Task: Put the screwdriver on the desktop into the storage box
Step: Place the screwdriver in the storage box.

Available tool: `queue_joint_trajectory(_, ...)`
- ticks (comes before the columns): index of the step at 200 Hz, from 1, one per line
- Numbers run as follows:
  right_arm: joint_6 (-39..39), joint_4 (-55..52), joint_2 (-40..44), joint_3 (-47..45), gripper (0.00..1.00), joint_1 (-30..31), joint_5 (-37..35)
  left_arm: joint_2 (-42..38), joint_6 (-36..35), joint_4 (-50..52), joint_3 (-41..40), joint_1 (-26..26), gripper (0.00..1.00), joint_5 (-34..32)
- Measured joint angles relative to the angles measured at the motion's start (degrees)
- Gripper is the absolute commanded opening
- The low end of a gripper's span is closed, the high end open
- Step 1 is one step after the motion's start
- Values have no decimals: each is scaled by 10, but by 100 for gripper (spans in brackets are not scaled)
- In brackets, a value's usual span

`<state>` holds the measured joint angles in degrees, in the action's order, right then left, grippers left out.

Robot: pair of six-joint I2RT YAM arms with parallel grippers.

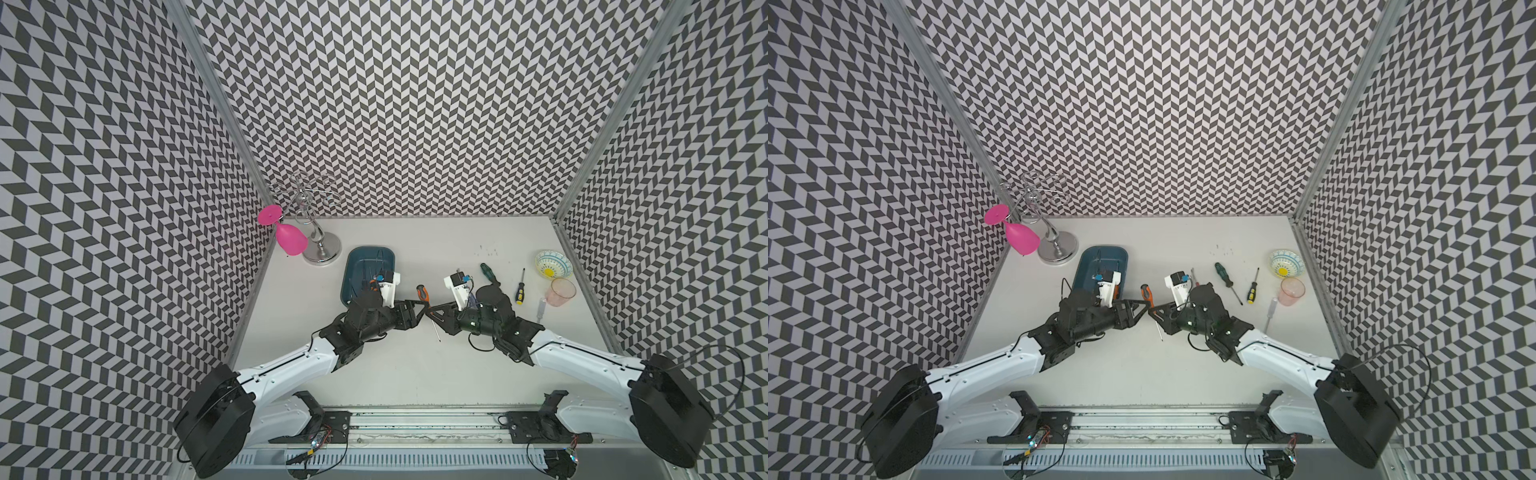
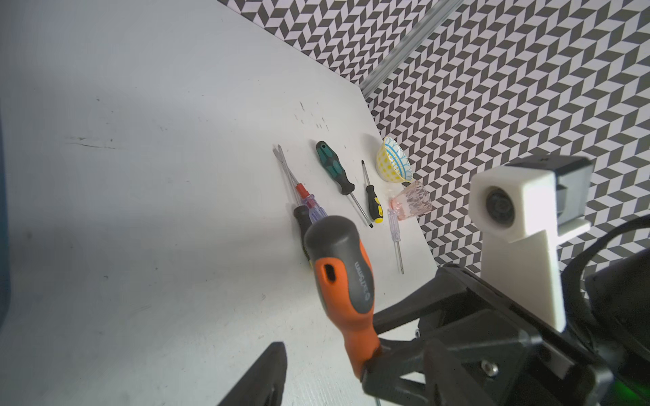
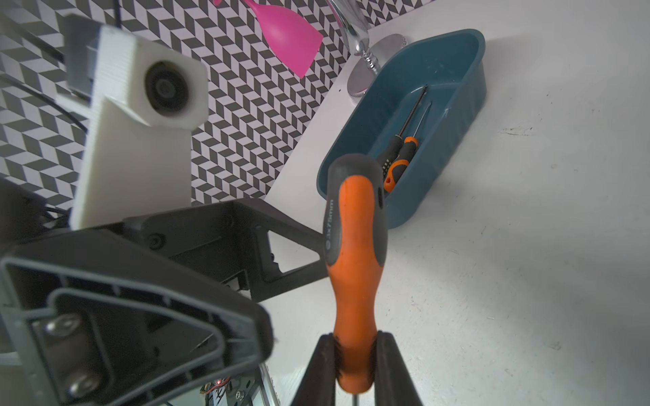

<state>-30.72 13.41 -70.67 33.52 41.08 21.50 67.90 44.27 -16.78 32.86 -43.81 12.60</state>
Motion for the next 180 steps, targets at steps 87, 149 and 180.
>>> queue_joint_trajectory(87,-4,9,26,-16,13,-3,11,58,2,-17,40,-20,31,-8)
queue_joint_trajectory(149,1,9,30,-18,31,-8,-1,80,-2,-7,64,-24,5,-10)
queue_joint_trajectory(180,2,-3,30,-18,38,-8,0,84,-25,15,100,-28,2,-20)
